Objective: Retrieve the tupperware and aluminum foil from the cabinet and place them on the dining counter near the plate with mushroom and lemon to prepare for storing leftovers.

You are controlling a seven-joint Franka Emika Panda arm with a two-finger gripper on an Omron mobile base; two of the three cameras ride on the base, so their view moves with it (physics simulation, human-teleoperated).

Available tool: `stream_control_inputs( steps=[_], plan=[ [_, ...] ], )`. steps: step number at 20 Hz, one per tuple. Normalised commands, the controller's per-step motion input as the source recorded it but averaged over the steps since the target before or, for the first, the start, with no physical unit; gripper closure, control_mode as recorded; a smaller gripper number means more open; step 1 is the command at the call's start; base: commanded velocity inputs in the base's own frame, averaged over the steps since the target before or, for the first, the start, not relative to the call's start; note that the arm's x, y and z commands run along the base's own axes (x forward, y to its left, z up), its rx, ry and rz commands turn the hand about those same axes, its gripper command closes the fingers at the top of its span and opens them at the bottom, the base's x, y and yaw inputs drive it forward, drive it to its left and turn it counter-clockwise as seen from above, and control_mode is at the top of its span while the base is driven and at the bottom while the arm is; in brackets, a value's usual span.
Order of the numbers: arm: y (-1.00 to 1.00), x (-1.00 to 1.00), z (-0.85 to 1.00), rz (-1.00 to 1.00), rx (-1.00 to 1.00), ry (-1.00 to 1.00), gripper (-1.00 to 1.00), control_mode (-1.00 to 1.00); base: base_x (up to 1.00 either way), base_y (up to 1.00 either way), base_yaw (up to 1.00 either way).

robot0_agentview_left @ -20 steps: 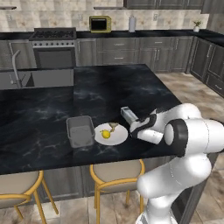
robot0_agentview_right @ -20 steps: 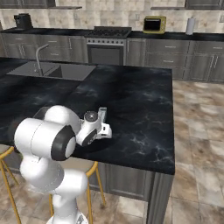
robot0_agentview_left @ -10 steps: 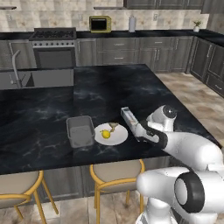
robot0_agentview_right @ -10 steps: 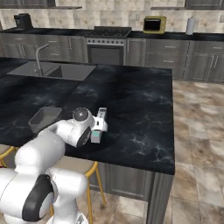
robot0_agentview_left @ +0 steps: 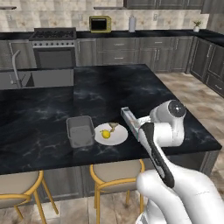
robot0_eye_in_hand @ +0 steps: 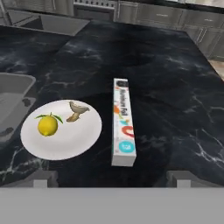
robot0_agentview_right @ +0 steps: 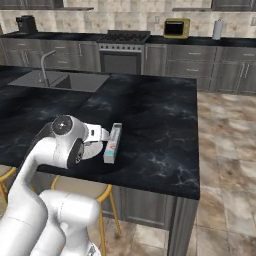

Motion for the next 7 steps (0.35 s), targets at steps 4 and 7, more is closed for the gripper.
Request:
stream_control_inputs(
  steps=[4, 7],
  plan=[
    [0.17, -0.98, 1.00, 0.00, -0.05, -0.23, -1.00, -1.00, 0.00, 0.00, 0.00],
    [-0.01, -0.82, 0.53, 0.04, -0.02, -0.29, -1.00, -1.00, 0.00, 0.00, 0.00]
  ],
)
